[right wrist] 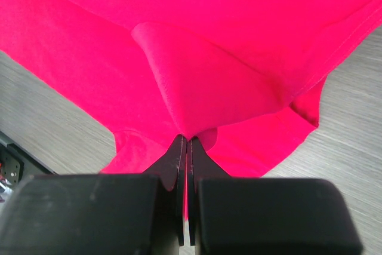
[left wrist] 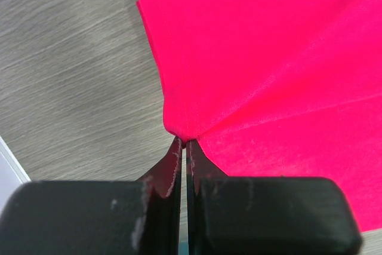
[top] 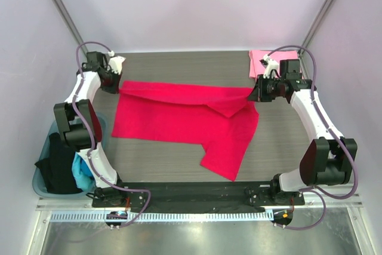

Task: Fold and stack the t-shirts
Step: Fold the tshirt

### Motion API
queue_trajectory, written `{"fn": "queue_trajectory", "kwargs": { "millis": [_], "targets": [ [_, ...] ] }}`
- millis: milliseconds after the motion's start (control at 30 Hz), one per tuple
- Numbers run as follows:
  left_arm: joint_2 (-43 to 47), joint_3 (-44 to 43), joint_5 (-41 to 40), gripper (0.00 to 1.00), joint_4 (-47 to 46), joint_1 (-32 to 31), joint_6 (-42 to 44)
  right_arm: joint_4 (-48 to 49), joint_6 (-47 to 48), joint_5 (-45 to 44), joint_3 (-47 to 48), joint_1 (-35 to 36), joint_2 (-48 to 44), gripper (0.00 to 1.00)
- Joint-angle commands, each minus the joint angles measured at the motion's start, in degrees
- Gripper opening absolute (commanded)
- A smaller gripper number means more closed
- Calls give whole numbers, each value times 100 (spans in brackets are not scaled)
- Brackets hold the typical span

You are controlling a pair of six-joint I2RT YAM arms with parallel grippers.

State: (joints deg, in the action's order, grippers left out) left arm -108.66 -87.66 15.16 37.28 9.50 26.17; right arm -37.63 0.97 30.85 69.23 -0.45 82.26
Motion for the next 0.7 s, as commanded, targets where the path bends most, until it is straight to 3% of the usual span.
{"fn": "queue_trajectory", "kwargs": {
  "millis": [0, 67, 133, 200, 233, 333, 433, 533, 667],
  "targets": [
    [144, 56, -13, 0, 157, 43, 178, 71, -88, 158, -41, 27, -184, 1],
    [135, 108, 31, 2, 262, 43, 169, 54, -88, 149, -68, 36, -184, 1],
    [143, 231, 136, 11, 385, 43, 142, 10, -62, 132, -77, 36, -184, 3],
    [196, 372, 215, 19, 525, 43, 160, -174, 43, 123, 20, 36, -175, 12],
    [283, 433, 277, 28, 648, 43, 160, -279, 130, 105, 98, 36, -166, 21],
    [669, 679, 391, 31, 615, 52, 169, -771, 465, 88, 546, 36, -131, 34],
    [811, 610, 453, 37, 352, 44, -32, -922, 466, 53, 916, 27, 9, 40],
    [444, 31, 409, 40, 420, 43, -226, -791, 342, -61, 1075, 36, 324, 41],
    [-469, -1380, 286, 49, 929, 43, -586, -404, 403, -439, 1276, -69, 956, 42]
  ]
}}
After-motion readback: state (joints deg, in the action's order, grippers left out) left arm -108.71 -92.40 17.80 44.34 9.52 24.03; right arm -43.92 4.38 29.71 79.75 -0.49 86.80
